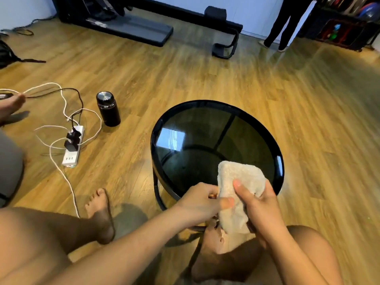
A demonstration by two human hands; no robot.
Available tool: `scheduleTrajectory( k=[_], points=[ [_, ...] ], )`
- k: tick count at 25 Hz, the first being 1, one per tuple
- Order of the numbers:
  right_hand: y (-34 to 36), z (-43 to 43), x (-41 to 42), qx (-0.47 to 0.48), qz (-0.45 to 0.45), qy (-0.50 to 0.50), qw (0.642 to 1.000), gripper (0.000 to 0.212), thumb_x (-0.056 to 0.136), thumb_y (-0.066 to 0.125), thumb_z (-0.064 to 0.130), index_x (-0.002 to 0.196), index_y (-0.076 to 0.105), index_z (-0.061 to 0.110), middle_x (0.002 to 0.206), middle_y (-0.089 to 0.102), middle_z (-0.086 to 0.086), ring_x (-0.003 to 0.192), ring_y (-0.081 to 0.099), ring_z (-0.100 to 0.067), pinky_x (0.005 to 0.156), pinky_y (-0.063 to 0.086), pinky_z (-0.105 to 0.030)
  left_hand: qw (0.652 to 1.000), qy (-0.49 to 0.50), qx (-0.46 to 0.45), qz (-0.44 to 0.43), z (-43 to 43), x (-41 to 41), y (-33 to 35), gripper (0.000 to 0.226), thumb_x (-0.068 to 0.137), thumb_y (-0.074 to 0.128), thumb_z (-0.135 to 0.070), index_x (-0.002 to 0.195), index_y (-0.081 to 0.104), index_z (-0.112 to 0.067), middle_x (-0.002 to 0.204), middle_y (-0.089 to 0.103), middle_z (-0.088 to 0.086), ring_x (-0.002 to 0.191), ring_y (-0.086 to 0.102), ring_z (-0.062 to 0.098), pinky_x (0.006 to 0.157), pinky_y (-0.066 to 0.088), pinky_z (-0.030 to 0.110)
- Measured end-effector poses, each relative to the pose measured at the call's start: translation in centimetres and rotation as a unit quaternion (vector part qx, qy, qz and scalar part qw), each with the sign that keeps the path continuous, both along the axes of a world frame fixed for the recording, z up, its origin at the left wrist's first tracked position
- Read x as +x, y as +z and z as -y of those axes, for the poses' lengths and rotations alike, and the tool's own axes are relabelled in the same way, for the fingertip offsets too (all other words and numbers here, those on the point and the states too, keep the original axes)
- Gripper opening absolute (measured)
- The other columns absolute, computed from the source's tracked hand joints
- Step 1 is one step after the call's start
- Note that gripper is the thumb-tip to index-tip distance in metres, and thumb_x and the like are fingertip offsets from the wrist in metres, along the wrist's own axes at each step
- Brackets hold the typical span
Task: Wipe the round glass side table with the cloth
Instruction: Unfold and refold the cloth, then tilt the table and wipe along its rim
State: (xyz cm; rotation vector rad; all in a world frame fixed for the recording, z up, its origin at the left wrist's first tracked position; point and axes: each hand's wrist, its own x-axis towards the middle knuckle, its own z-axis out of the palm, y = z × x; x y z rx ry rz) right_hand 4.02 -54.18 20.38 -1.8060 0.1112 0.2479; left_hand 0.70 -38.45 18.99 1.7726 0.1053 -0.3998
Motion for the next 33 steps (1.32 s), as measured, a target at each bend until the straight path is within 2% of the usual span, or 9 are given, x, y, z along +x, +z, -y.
scheduleTrajectory(
  k=[3, 6, 10, 14, 19, 23, 28, 30, 33],
  points=[
    [-1.4, -1.7, 1.8, -0.144, 0.085, 0.029, 0.985, 0.041, 0.079, 0.081, 0.032, 0.108, 0.052, 0.036, 0.104, 0.068, 0.011, 0.085, 0.065, 0.01, 0.057, 0.049, -0.005, 0.984, 0.149, 0.047, 0.085, -5.4, 2.1, -2.9, 0.021, 0.091, 0.066, -0.039, 0.092, 0.073, -0.02, 0.092, 0.072, 0.001, 0.085, 0.066, 0.014, 0.077, 0.052, 0.028],
    [-2.9, -5.9, 3.4, -0.254, 0.157, 0.089, 0.95, 0.048, 0.082, 0.077, 0.034, 0.117, 0.046, 0.04, 0.105, 0.061, 0.023, 0.087, 0.06, 0.014, 0.063, 0.044, 0.002, 0.902, 0.426, -0.007, 0.067, -12.2, 4.4, -6.8, 0.015, 0.097, 0.057, -0.029, 0.084, 0.064, -0.03, 0.095, 0.067, 0.001, 0.082, 0.058, 0.009, 0.067, 0.04, 0.011],
    [-5.2, -12.3, 4.0, -0.36, 0.234, 0.336, 0.838, 0.035, 0.087, 0.059, 0.031, 0.116, 0.042, 0.04, 0.102, 0.052, 0.019, 0.088, 0.058, -0.002, 0.066, 0.044, -0.015, 0.817, 0.563, -0.124, 0.023, -15.9, 7.0, -11.9, 0.022, 0.104, 0.044, -0.027, 0.091, 0.059, -0.02, 0.098, 0.063, 0.004, 0.095, 0.059, 0.022, 0.078, 0.039, 0.026],
    [-4.1, -20.1, 12.2, -0.375, 0.364, 0.336, 0.783, 0.046, 0.082, 0.055, 0.027, 0.127, 0.045, 0.024, 0.11, 0.058, -0.004, 0.097, 0.058, -0.03, 0.076, 0.048, -0.04, 0.718, 0.64, -0.271, -0.028, -17.3, 8.0, -14.7, 0.034, 0.105, 0.038, -0.033, 0.086, 0.063, -0.021, 0.099, 0.068, 0.009, 0.097, 0.063, 0.022, 0.096, 0.047, 0.038],
    [-5.6, -31.0, 20.8, -0.599, 0.367, 0.572, 0.424, 0.051, 0.09, 0.06, 0.026, 0.139, 0.05, 0.015, 0.133, 0.056, -0.015, 0.123, 0.051, -0.042, 0.1, 0.041, -0.049, 0.69, 0.653, -0.302, -0.08, -18.1, 8.3, -15.8, 0.047, 0.108, 0.03, -0.035, 0.084, 0.068, -0.021, 0.098, 0.075, 0.01, 0.096, 0.07, 0.025, 0.099, 0.051, 0.043],
    [-6.3, -29.5, 15.5, -0.566, 0.372, 0.652, 0.34, 0.042, 0.081, 0.052, 0.041, 0.117, 0.065, 0.024, 0.11, 0.068, -0.002, 0.104, 0.058, -0.034, 0.092, 0.039, -0.044, 0.678, 0.653, -0.33, -0.075, -20.1, 8.5, -15.7, 0.047, 0.107, 0.028, -0.038, 0.084, 0.067, -0.025, 0.098, 0.075, 0.007, 0.096, 0.07, 0.022, 0.094, 0.051, 0.039],
    [-5.6, -24.2, 9.7, -0.421, 0.282, 0.849, 0.151, 0.036, 0.081, 0.05, 0.049, 0.105, 0.067, 0.028, 0.109, 0.066, 0.002, 0.1, 0.058, -0.028, 0.093, 0.038, -0.048, 0.671, 0.642, -0.365, -0.063, -20.3, 8.2, -15.4, 0.051, 0.107, 0.026, -0.043, 0.092, 0.069, -0.02, 0.089, 0.074, 0.0, 0.09, 0.069, 0.012, 0.079, 0.048, 0.027],
    [-5.8, -26.7, 12.8, -0.436, 0.325, 0.822, 0.169, 0.04, 0.081, 0.053, 0.053, 0.106, 0.07, 0.026, 0.11, 0.069, 0.002, 0.099, 0.06, -0.029, 0.085, 0.044, -0.047, 0.674, 0.638, -0.369, -0.059, -20.3, 8.2, -15.3, 0.052, 0.107, 0.025, -0.043, 0.094, 0.069, -0.019, 0.092, 0.075, 0.003, 0.093, 0.07, 0.018, 0.083, 0.05, 0.032],
    [-6.9, -32.9, 19.7, -0.591, 0.401, 0.633, 0.3, 0.041, 0.085, 0.052, 0.052, 0.1, 0.07, 0.019, 0.104, 0.069, -0.011, 0.102, 0.061, -0.035, 0.086, 0.043, -0.047, 0.677, 0.63, -0.378, -0.047, -20.4, 7.9, -14.9, 0.055, 0.107, 0.025, -0.043, 0.103, 0.07, -0.011, 0.098, 0.074, 0.008, 0.1, 0.07, 0.026, 0.093, 0.051, 0.038]
  ],
)
